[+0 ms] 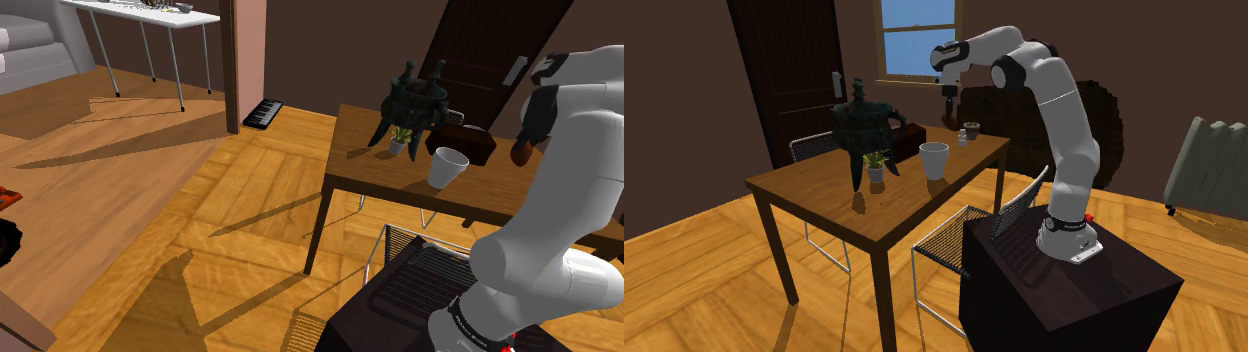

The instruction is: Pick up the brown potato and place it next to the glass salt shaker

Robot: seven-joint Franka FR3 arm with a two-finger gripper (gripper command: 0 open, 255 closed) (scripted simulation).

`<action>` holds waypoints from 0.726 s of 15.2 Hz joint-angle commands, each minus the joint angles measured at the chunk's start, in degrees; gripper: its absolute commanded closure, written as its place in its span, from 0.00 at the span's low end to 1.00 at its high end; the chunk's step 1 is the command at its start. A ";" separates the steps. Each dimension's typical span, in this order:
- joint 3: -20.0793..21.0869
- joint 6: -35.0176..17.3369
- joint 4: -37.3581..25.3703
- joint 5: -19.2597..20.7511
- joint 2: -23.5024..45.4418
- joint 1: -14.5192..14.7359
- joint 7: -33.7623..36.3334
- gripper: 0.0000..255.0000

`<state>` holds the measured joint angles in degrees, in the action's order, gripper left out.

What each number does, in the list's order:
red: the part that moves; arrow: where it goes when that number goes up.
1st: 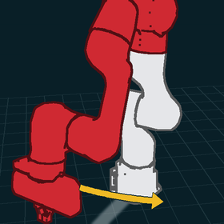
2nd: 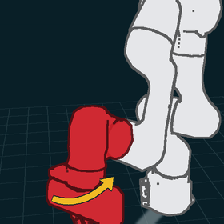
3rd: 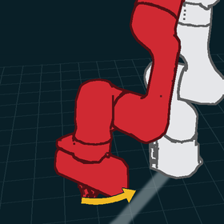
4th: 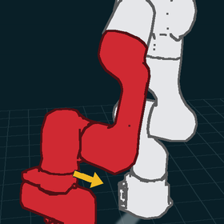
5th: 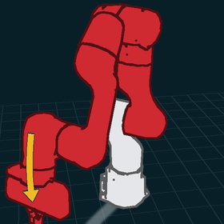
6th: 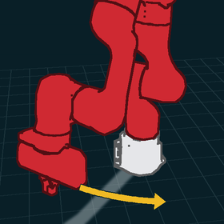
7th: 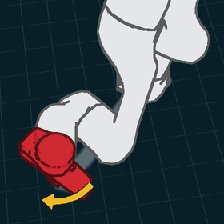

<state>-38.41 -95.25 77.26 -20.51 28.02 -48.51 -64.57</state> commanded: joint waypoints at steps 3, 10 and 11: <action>0.16 -2.78 2.58 -0.32 0.36 0.25 -0.63 1.00; 0.56 -7.66 6.98 -1.04 1.14 0.79 -1.51 1.00; 0.64 -8.32 7.54 -1.18 1.31 0.83 -1.65 1.00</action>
<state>-37.85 -102.78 84.17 -21.51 29.10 -47.66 -65.97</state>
